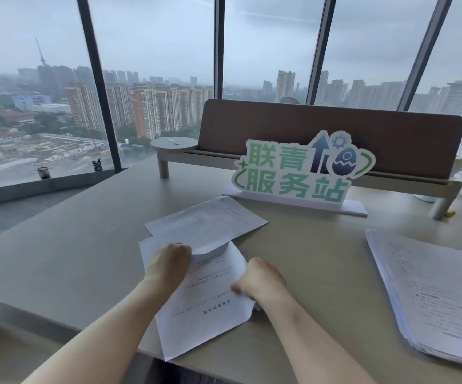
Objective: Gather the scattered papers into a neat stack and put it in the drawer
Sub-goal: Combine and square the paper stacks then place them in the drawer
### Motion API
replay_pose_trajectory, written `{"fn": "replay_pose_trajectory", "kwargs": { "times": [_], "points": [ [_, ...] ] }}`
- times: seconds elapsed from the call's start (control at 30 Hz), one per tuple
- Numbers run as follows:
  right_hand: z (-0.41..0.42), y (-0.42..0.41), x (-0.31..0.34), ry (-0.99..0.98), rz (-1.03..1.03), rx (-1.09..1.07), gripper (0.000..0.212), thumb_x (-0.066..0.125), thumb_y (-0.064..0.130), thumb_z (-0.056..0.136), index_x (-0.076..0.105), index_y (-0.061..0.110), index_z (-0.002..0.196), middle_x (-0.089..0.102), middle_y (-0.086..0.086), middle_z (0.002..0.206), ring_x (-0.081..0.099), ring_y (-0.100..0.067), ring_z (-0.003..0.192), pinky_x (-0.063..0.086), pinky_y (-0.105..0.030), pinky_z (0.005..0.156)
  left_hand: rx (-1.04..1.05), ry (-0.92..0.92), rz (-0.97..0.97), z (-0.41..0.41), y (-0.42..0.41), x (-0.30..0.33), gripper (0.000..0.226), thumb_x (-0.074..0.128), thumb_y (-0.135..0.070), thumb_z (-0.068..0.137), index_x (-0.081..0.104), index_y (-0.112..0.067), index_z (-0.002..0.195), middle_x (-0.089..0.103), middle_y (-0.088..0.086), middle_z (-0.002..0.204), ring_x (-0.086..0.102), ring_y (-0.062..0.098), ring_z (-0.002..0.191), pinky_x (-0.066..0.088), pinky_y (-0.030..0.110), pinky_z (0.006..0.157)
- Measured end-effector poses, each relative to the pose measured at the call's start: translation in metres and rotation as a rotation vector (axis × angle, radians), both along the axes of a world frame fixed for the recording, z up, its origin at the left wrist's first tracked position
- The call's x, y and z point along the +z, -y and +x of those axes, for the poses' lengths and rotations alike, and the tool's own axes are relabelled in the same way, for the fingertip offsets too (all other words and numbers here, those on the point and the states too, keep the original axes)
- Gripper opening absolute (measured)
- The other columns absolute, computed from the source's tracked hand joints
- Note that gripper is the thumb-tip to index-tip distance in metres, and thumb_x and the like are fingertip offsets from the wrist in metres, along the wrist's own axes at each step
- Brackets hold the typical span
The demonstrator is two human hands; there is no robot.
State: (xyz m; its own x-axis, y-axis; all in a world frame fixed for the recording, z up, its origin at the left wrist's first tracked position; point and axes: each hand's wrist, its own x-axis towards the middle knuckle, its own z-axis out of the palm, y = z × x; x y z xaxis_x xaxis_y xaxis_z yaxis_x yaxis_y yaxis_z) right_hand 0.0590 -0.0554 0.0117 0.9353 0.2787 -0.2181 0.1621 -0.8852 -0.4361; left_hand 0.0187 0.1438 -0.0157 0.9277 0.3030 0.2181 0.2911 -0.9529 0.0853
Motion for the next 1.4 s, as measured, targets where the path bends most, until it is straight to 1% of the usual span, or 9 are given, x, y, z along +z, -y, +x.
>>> {"fn": "replay_pose_trajectory", "kwargs": {
  "times": [0.27,0.4,0.53,0.7,0.93,1.03,1.17,1.3,1.4],
  "points": [
    [0.008,0.018,-0.001,-0.042,0.430,-0.179,0.005,0.052,0.017,0.081,0.051,0.013,0.082,0.054,-0.003,0.080,0.047,-0.020,0.065,0.032,-0.028,0.052,-0.029,0.283,-0.183,-0.021,0.033,0.014,0.027,0.051,-0.014,0.082,0.038,-0.015,0.058,0.039,-0.003,0.055,0.042,0.025,0.052,0.028,0.027,0.046],
    [0.018,0.035,-0.010,-0.120,0.708,-0.350,0.058,0.051,0.016,0.083,0.042,0.008,0.139,0.054,-0.009,0.131,0.056,-0.030,0.112,0.048,-0.036,0.085,-0.153,0.321,-0.294,-0.013,0.055,0.011,0.024,0.049,-0.022,0.083,0.051,-0.010,0.063,0.055,0.001,0.062,0.050,0.024,0.055,0.042,0.034,0.050],
    [0.021,0.042,-0.015,-0.275,0.949,-0.440,0.057,0.068,0.023,0.079,0.046,0.005,0.129,0.060,-0.014,0.124,0.063,-0.031,0.101,0.053,-0.032,0.063,-0.264,0.262,-0.260,-0.002,0.080,0.003,0.036,0.029,-0.032,0.081,0.052,-0.012,0.063,0.055,0.001,0.061,0.045,0.019,0.054,0.046,0.037,0.052],
    [0.030,0.052,-0.014,-0.449,1.095,-0.552,0.059,0.078,0.047,0.075,0.060,0.007,0.115,0.069,-0.015,0.109,0.071,-0.034,0.087,0.055,-0.031,0.049,-0.197,0.201,-0.376,-0.008,0.114,0.004,0.021,0.048,-0.024,0.080,0.056,-0.008,0.068,0.060,0.005,0.065,0.052,0.025,0.063,0.045,0.038,0.057],
    [0.036,0.073,-0.020,-0.185,0.908,-0.406,0.018,0.067,0.003,0.075,0.060,-0.005,0.089,0.072,-0.022,0.094,0.064,-0.027,0.071,0.050,-0.037,0.065,-0.304,0.223,-0.571,-0.023,0.129,0.008,0.028,0.051,-0.045,0.087,0.066,-0.027,0.071,0.066,-0.015,0.076,0.061,0.003,0.074,0.047,0.022,0.065],
    [0.032,0.088,-0.012,-0.074,0.937,-0.289,0.018,0.067,0.007,0.077,0.061,-0.004,0.089,0.072,-0.020,0.092,0.064,-0.023,0.071,0.049,-0.034,0.066,-0.108,0.391,-0.635,-0.013,0.112,0.006,0.026,0.055,-0.038,0.091,0.066,-0.026,0.112,0.062,-0.011,0.115,0.058,0.009,0.104,0.045,0.025,0.088],
    [0.020,0.117,0.013,0.028,1.062,-0.119,0.011,0.069,0.010,0.087,0.071,0.016,0.097,0.077,-0.002,0.094,0.073,-0.027,0.088,0.058,-0.047,0.082,0.127,0.386,-0.917,0.010,0.082,0.019,0.078,0.066,-0.042,0.084,0.033,-0.008,0.146,0.042,0.015,0.146,0.040,0.029,0.134,0.034,0.040,0.110],
    [0.014,0.146,0.038,0.167,1.118,-0.066,0.014,0.065,0.008,0.091,0.070,0.014,0.103,0.076,-0.006,0.099,0.072,-0.029,0.091,0.057,-0.047,0.081,0.031,0.318,-1.264,0.022,0.082,0.050,0.085,0.073,-0.045,0.077,0.033,-0.016,0.146,0.058,0.014,0.130,0.061,0.027,0.111,0.048,0.037,0.092],
    [0.011,0.160,0.047,0.300,1.114,-0.083,0.014,0.063,0.008,0.092,0.067,0.021,0.097,0.076,0.002,0.093,0.071,-0.017,0.084,0.056,-0.031,0.073,-0.162,0.381,-1.434,0.023,0.103,0.067,0.040,0.077,-0.034,0.074,0.064,-0.024,0.110,0.072,0.014,0.107,0.070,0.023,0.085,0.054,0.034,0.071]
  ]
}}
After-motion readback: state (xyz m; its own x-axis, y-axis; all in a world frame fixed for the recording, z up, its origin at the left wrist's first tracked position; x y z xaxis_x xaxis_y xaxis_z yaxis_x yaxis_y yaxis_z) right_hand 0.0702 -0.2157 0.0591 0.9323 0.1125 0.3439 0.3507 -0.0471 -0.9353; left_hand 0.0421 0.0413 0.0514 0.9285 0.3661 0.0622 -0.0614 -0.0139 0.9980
